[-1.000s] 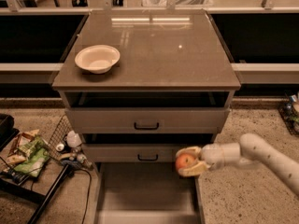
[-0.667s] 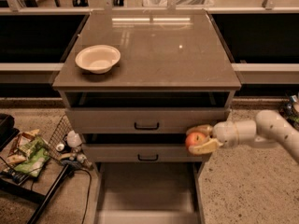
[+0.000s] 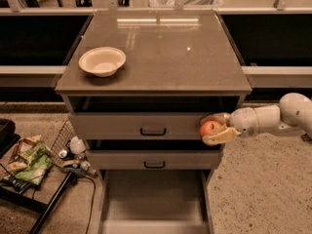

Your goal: Pick apple from bottom drawer and place on counter

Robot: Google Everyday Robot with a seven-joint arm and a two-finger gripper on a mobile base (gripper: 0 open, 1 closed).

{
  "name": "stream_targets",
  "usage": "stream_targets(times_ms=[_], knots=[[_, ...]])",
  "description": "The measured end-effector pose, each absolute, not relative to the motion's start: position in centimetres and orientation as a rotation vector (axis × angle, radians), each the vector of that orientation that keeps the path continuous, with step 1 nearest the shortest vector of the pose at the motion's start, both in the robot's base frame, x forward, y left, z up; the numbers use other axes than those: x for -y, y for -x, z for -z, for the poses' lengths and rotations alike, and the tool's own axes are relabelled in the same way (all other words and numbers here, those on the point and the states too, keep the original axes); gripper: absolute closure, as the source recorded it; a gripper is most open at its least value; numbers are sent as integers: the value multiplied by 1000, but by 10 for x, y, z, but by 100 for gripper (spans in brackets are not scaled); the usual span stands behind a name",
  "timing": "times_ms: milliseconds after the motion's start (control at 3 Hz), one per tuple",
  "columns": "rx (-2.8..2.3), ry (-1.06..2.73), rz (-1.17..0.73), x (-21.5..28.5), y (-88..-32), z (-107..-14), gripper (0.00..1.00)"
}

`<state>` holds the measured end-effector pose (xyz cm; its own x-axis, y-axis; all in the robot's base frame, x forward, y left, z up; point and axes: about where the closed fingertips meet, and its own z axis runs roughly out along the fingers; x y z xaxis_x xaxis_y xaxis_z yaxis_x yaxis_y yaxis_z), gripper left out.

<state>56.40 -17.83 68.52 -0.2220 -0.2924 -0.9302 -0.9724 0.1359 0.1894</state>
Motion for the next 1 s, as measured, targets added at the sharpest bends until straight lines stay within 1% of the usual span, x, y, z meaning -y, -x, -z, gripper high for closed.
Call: stream_targets(times_ms=[333, 667, 1000], knots=[[-1608, 1235, -1152, 171, -564, -679, 100], [-1576, 1181, -1171, 163, -546, -700, 100], [-1610, 1155, -1159, 147, -504, -734, 100]])
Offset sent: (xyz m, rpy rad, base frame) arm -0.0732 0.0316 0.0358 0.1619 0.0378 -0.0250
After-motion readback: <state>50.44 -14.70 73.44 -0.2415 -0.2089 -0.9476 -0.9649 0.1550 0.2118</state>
